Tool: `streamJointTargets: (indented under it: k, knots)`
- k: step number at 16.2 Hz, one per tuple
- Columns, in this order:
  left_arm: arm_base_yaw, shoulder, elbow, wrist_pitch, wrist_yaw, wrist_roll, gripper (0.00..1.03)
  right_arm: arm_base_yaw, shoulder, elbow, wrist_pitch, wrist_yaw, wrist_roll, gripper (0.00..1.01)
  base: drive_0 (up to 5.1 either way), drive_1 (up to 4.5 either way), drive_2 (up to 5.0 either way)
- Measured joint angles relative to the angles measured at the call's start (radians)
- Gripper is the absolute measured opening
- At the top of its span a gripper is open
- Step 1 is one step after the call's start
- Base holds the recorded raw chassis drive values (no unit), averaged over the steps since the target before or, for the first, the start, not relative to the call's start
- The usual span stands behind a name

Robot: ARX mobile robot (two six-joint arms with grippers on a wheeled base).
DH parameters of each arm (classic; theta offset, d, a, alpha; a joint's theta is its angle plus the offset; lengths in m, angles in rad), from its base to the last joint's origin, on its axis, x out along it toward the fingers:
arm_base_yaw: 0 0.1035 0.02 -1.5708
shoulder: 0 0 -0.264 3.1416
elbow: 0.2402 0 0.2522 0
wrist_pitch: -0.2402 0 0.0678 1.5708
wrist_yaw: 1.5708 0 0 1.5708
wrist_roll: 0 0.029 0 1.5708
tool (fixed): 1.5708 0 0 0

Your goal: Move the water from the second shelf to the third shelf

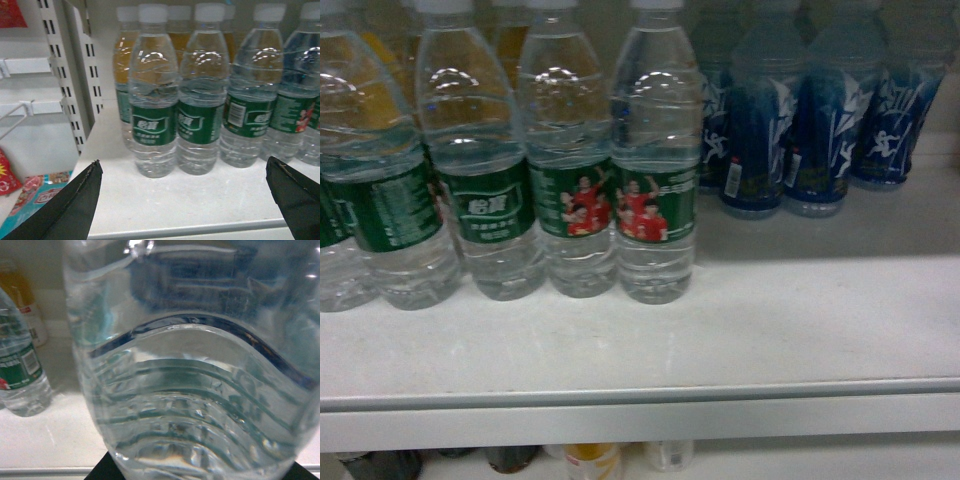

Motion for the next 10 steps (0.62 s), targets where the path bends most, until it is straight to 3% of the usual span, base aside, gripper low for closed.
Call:
streamJointTargets:
  k: [10]
  knots:
    - [0.0, 0.0, 0.0, 0.001, 0.0, 0.0, 0.98, 0.0, -0.001, 0.0, 0.008, -0.001, 0.0, 0.38, -5.0, 2.37, 2.4]
